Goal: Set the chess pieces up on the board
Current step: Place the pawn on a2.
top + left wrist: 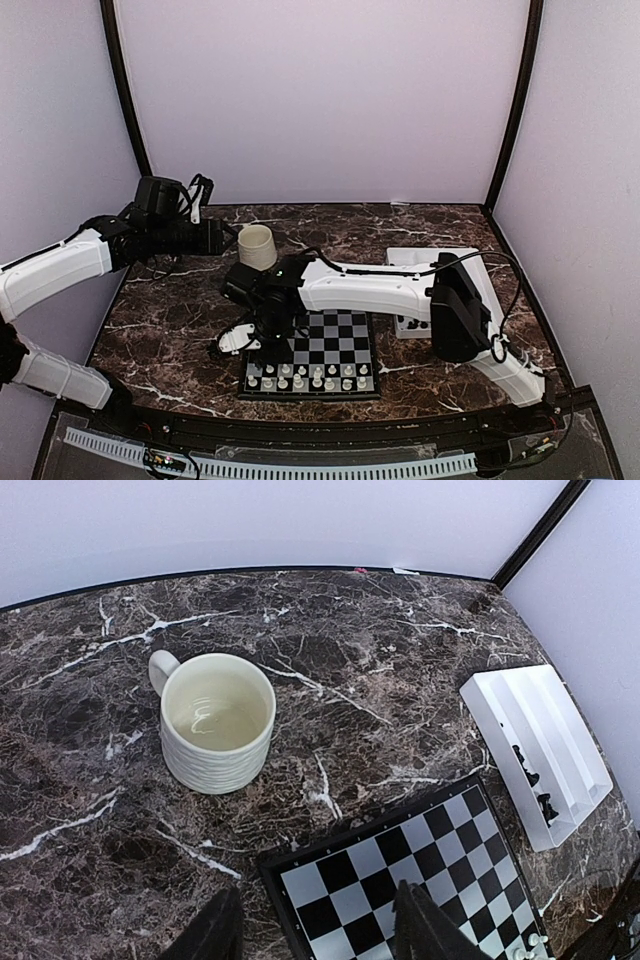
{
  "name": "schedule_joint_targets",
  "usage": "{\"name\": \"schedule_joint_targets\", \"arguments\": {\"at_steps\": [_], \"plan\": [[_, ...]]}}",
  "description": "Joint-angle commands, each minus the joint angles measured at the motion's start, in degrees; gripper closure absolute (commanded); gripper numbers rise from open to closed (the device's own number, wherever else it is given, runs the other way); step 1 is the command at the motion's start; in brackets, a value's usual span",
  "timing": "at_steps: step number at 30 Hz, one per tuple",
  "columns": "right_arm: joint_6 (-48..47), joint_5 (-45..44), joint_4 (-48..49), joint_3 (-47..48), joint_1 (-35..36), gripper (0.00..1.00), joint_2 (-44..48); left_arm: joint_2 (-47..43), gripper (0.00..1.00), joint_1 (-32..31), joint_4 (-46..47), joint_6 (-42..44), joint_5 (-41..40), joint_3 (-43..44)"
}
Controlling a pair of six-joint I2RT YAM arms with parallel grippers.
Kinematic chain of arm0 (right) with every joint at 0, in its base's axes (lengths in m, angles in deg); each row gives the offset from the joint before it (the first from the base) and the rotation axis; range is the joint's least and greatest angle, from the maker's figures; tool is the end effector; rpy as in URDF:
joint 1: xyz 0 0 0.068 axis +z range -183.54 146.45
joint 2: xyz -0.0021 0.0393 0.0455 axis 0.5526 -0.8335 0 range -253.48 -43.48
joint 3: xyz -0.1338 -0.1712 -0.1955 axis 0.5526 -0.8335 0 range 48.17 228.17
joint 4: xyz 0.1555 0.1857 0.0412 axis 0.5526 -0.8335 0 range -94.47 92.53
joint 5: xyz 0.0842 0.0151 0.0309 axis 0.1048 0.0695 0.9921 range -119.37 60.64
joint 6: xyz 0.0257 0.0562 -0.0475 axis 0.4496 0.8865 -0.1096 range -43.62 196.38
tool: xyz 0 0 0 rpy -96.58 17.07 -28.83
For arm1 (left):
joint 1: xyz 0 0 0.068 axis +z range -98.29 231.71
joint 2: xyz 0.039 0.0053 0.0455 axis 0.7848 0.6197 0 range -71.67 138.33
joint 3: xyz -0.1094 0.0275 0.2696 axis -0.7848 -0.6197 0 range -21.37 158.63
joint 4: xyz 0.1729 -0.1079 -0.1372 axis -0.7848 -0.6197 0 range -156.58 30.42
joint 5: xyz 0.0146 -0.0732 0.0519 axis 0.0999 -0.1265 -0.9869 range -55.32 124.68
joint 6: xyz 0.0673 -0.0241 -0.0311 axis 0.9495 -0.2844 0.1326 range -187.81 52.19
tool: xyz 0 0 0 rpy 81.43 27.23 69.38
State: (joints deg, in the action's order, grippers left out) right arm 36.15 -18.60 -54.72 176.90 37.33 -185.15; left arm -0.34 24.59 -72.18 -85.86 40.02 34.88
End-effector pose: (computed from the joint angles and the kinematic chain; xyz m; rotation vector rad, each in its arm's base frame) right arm 0.1605 0.5008 0.1660 -2.3620 1.5637 0.3881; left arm 0.2545 -0.1373 0.3159 0.2254 2.0910 -0.5788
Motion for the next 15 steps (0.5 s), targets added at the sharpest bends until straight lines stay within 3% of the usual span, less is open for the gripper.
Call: {"name": "schedule_joint_targets", "arguments": {"at_steps": [1,15], "plan": [[-0.53,2.03,0.27,1.79,0.48,0.87,-1.01,-1.41,0.46,0.39,-0.60,0.20,0.38,-0.72],[-0.90,2.70,0.36,1.97,0.58,0.89,-1.28,-1.97,0.46,0.39,-0.32,0.03,0.76,-1.09]]}}
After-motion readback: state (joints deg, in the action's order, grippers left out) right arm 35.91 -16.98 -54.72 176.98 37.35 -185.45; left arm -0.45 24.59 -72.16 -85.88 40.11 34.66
